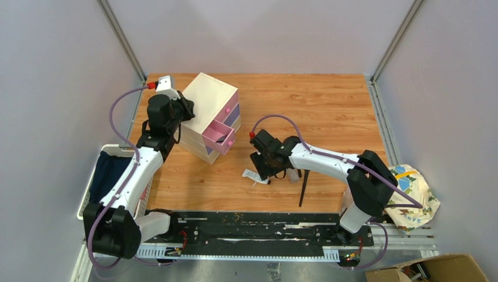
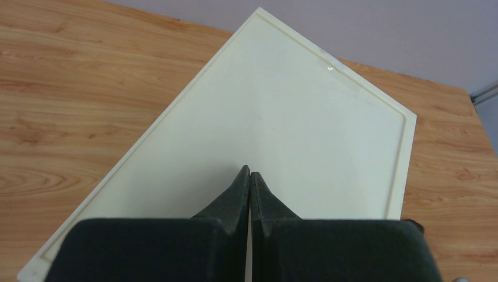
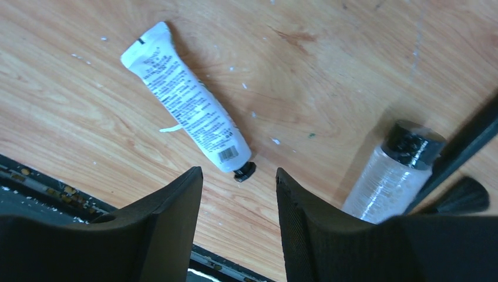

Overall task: Organize the makeup
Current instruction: Pick up the makeup from the center of the board.

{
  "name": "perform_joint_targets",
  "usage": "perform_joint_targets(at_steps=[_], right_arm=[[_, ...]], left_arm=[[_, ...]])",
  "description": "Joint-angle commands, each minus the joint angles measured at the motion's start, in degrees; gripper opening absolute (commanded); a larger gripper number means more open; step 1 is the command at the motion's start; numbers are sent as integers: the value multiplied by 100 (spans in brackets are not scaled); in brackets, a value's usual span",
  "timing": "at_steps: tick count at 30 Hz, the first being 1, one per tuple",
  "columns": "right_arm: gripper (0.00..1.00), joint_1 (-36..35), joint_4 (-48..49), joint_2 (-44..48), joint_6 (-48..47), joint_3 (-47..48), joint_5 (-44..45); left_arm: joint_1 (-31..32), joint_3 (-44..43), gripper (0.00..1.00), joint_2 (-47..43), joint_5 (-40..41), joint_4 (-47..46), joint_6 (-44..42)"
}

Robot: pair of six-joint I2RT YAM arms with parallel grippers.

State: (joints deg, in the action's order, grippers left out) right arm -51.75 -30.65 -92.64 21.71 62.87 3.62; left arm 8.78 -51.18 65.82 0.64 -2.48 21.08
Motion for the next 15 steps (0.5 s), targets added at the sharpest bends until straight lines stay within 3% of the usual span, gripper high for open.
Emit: perform_joint_targets(at_steps=[1, 15], right_arm=[[53, -81, 215, -129, -268, -126, -605], [52, -81, 626, -845, -301, -282, -656]], left_arm=[[28, 139, 0, -70, 65, 222, 1], [28, 205, 0, -129, 136, 222, -50]])
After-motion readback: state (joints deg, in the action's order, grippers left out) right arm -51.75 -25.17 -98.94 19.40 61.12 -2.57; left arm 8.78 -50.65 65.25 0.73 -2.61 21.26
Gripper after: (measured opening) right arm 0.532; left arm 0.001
